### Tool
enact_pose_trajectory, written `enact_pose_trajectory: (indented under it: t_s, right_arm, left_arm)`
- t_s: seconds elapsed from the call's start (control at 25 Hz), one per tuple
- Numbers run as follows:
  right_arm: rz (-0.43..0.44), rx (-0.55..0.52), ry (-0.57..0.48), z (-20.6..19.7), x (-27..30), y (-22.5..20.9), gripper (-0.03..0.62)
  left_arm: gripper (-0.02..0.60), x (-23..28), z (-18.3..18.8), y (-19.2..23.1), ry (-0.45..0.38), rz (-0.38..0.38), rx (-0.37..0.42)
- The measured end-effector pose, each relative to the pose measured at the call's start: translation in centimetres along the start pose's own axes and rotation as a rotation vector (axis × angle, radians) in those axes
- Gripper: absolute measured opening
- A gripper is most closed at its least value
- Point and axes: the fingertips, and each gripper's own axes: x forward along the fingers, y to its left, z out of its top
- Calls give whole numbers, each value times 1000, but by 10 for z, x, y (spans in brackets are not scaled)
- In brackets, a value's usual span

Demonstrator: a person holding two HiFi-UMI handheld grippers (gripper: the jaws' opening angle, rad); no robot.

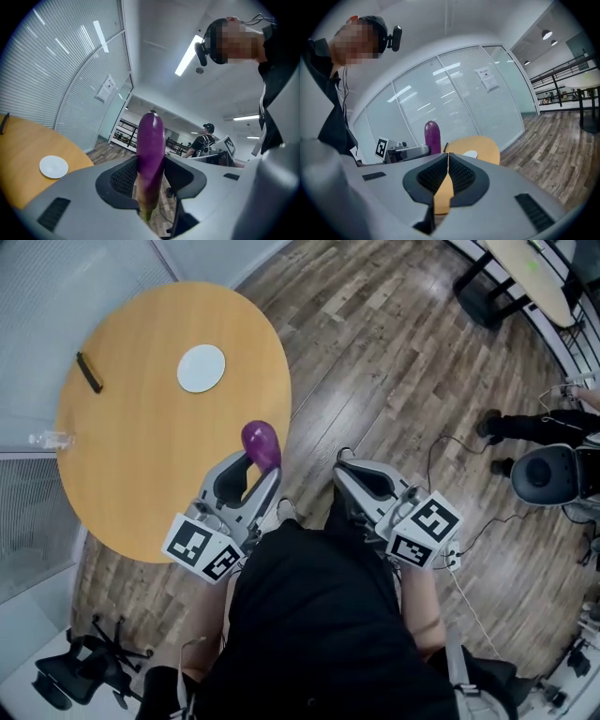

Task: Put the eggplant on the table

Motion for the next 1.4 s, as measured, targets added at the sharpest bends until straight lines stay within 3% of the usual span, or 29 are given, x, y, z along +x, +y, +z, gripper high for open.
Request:
enact_pose_trajectory:
  t_s: [0.36,0.72,0.92,1.12,1.4]
  right_arm:
    - [81,-62,70,60,8,-81,18]
    - [135,-43,132,84,-16,-160,18]
    - [187,-50,200,82,-23,-183,18]
    - [242,-38,228,87,-33,-200,19]
    - [322,1,264,75,-14,-200,18]
  left_arm:
    - [192,79,34,6,-71,113,-27]
    - [192,157,27,-6,-65,258,-80]
    - [192,183,22,-16,-104,314,-143]
    - [192,203,19,-32,-111,347,-152]
    - [192,190,7,-26,-80,427,-177]
